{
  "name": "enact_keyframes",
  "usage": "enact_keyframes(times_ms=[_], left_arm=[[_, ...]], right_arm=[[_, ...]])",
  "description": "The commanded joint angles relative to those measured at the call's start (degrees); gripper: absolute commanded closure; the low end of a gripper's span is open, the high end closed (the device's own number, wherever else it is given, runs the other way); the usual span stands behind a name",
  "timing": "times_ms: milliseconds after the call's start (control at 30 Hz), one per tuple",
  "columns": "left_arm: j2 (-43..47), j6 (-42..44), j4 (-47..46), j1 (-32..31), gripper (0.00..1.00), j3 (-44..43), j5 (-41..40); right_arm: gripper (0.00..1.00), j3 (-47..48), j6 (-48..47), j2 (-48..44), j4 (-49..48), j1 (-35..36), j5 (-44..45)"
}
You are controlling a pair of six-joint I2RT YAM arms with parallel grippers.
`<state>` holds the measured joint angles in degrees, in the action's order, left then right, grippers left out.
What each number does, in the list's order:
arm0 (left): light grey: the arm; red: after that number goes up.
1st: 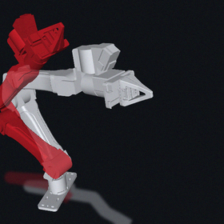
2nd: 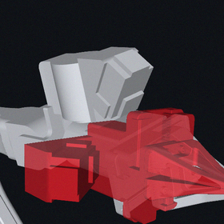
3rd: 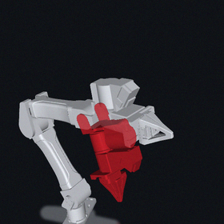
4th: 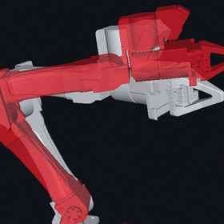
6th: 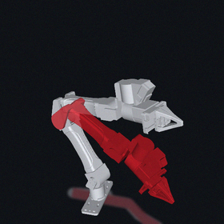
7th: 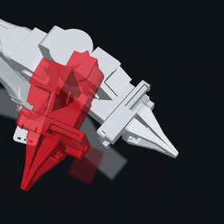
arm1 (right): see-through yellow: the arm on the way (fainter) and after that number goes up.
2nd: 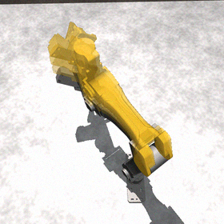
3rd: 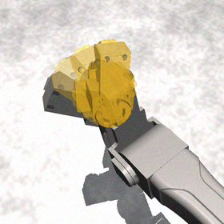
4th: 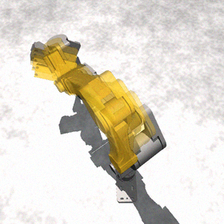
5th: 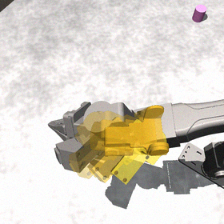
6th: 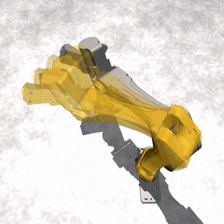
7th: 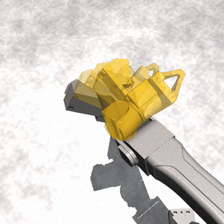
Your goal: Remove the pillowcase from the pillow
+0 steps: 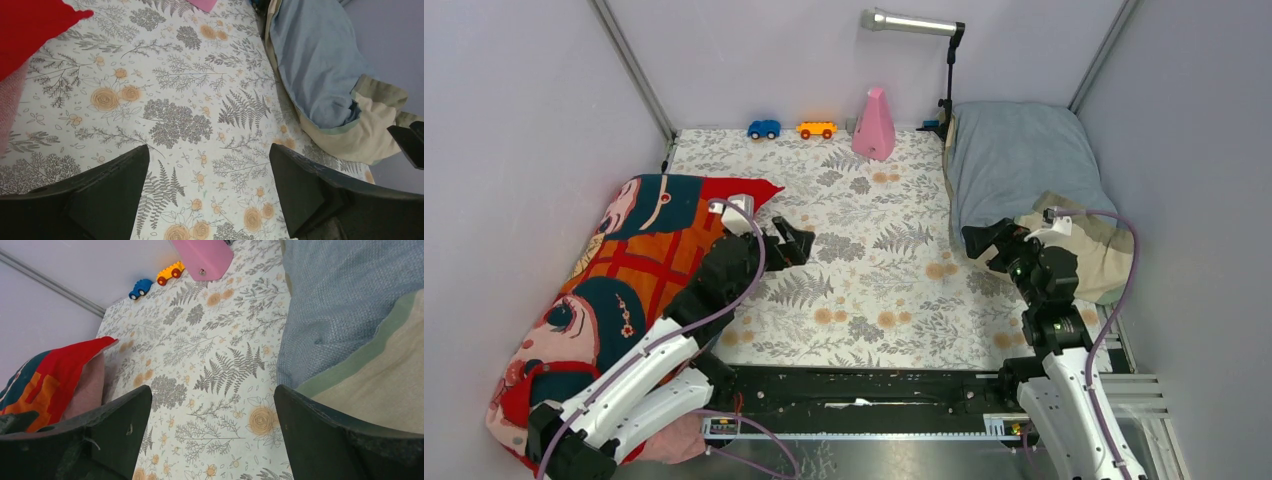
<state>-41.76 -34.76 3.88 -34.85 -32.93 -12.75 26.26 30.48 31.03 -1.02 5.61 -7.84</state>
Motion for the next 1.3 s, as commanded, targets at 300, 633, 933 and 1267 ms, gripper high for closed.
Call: enact_keyframes(times_ms=[300,633,933,1267], left_arm=[[-12.4,8.5,29.3,0.0,0.01,-30.7,-14.7],[-31.7,12.0,51.8,1.0,0.01,-40.1,-44.0],[-38.0,13.4,44.1,15.7,0.01,-32.1,-32.1],[-47.7,11.5,46.2,23.9,0.92,-33.2,-23.0]], right_arm=[[0.00,4.0,2.3,4.8,-4.4,0.2,-6.5],[0.00,13.3,4.4,18.1,-2.5,0.2,-14.6],[0.01,11.9,2.3,13.4,-0.7,0.2,-10.9],[0.00,11.4,2.1,9.9,0.3,0.2,-15.5]])
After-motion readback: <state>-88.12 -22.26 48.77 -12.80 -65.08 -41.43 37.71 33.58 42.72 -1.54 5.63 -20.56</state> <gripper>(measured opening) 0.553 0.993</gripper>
